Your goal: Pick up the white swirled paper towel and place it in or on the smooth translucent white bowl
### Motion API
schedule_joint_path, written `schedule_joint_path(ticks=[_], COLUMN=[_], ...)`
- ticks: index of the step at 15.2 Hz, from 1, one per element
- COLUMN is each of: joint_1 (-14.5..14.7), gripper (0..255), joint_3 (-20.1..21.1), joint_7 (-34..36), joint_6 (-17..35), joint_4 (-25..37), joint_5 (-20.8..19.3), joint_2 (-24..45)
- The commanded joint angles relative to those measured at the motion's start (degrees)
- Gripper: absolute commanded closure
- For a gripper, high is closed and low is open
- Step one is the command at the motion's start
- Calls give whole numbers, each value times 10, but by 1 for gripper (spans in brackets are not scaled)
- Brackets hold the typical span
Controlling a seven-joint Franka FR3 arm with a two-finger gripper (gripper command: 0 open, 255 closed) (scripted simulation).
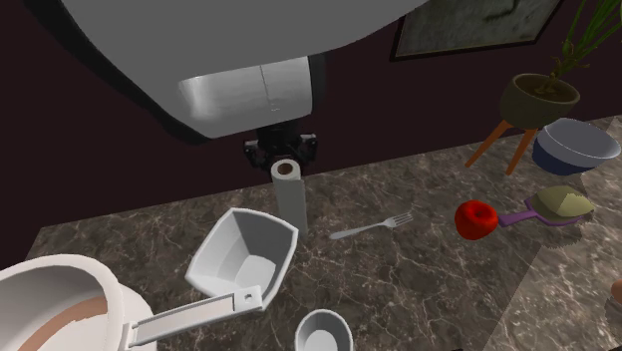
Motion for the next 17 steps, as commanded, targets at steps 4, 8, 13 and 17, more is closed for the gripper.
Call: schedule_joint_path(ticks=[4, 8, 13, 17], joint_1=[-2, -2, -3, -3], gripper=[255, 255, 255, 255], joint_3=[1, 2, 3, 4], joint_7=[-5, -8, -11, -14], joint_6=[-31, -58, -91, -118], joint_4=[9, 18, 33, 47], joint_5=[4, 7, 10, 12], joint_2=[-22, -39, -58, -71])
